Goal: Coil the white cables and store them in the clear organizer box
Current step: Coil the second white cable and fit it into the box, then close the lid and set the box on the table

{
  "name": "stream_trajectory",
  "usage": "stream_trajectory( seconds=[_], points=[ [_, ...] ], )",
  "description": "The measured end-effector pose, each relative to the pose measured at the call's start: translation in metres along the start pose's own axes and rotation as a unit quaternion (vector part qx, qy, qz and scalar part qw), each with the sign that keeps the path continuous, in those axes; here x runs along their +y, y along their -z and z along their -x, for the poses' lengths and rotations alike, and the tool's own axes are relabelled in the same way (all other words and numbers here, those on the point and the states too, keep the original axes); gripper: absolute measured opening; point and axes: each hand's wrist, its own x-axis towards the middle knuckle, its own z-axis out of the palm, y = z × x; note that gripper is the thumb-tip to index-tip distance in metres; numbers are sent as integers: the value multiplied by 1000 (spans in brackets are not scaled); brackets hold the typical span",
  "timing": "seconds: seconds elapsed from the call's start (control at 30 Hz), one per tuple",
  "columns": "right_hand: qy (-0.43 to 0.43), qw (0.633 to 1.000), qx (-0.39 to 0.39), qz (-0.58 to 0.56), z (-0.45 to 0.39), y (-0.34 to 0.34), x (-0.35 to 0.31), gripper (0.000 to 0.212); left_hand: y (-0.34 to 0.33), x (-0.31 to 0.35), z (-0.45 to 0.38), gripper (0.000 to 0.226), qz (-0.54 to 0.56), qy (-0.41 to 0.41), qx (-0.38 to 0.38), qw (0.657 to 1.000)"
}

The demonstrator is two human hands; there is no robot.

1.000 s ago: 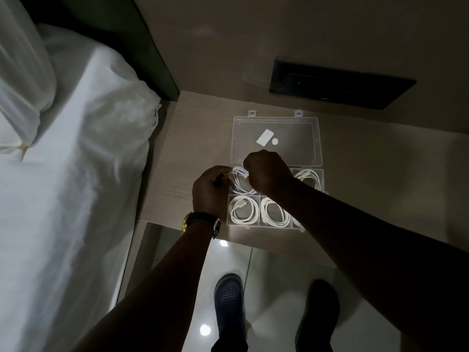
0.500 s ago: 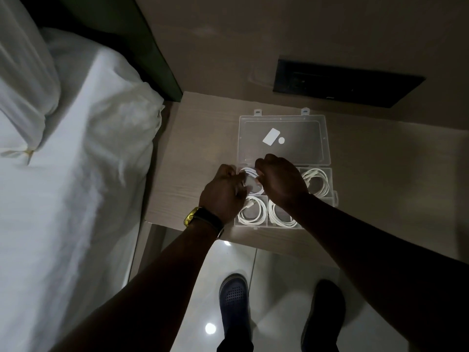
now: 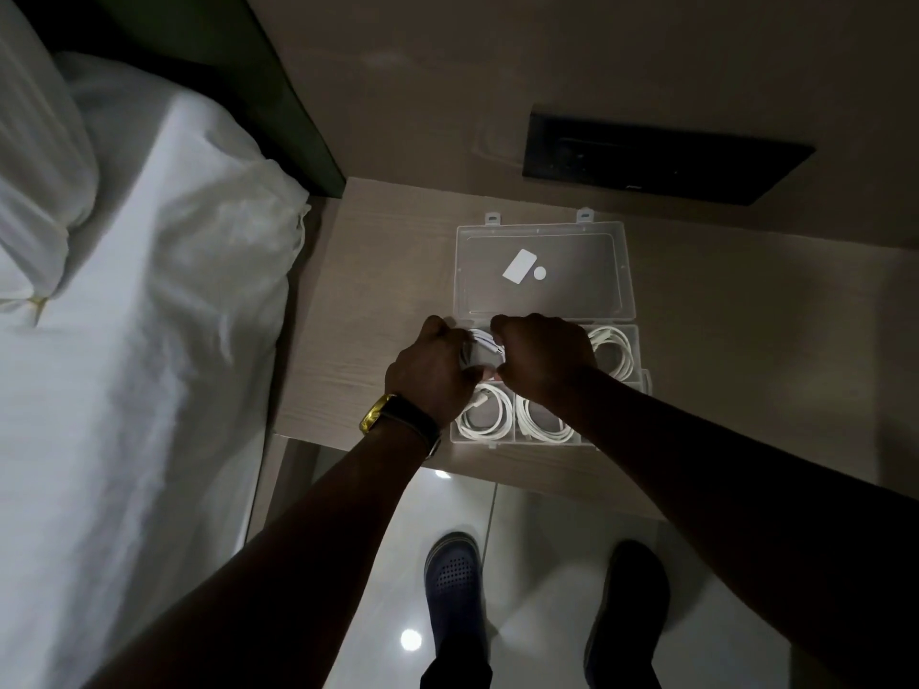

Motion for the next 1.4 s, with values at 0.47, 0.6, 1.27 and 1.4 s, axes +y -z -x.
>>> stream_trajectory(
  seconds=[0.47,0.6,1.27,1.4],
  points=[
    [-22,983,69,-170,15,8,30,18,1,-4,1,21,225,35,148,962],
    [-222,923,166,-266,1,20,84,34,3,-2,-32,18,291,142,92,942],
    [-208,850,131,-467,122,-10,114,48,-9,-34,43,61,389,18,-31,921],
    [-69,956,44,-282,140,-35,122,99,-19,-31,58,112,234,-63,-54,969]
  ],
)
